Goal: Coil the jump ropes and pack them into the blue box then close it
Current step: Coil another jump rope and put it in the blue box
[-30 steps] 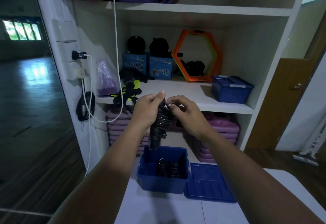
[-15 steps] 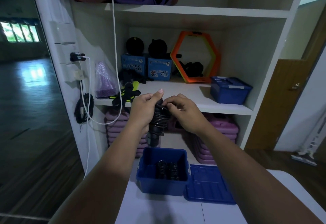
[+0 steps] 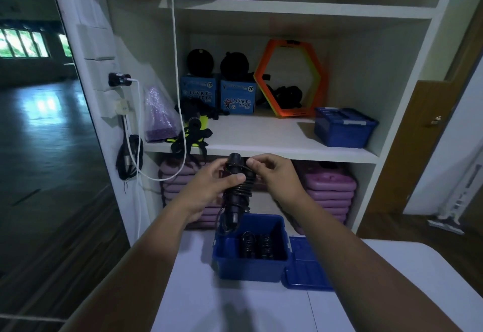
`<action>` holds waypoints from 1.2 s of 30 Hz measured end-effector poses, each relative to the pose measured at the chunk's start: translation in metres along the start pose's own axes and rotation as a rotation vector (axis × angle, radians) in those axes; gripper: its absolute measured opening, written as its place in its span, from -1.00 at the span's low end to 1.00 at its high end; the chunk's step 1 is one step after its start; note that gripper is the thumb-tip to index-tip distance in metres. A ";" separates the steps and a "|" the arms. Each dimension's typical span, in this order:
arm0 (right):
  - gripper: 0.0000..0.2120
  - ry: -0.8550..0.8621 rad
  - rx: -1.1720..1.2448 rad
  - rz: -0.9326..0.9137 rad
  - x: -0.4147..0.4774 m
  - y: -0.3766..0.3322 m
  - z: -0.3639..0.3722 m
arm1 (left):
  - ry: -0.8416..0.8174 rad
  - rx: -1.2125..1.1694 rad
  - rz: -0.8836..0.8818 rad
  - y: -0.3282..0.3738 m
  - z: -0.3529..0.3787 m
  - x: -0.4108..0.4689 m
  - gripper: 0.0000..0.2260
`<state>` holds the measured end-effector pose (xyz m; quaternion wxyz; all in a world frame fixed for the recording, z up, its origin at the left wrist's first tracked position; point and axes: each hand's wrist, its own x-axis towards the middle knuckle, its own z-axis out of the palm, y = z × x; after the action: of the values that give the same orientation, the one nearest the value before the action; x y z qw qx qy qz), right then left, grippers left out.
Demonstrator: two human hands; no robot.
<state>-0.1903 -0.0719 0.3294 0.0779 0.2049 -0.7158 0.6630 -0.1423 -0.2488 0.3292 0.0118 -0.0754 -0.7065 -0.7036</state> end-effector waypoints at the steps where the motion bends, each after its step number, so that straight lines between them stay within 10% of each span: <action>1: -0.85 0.003 0.017 0.018 0.000 0.001 0.004 | -0.015 -0.011 0.003 -0.003 -0.001 -0.003 -0.63; 18: -0.77 -0.013 0.116 0.268 -0.016 0.026 0.043 | -0.236 -0.100 -0.041 -0.040 -0.035 -0.019 -0.65; 36: -0.76 0.146 -0.114 0.451 0.031 0.136 -0.026 | 0.090 0.101 -0.428 -0.131 0.010 0.076 -0.78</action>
<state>-0.2766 -0.0468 0.2197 -0.0090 -0.0132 -0.7721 0.6353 -0.2331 -0.2321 0.2083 -0.1027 0.1086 -0.7393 -0.6565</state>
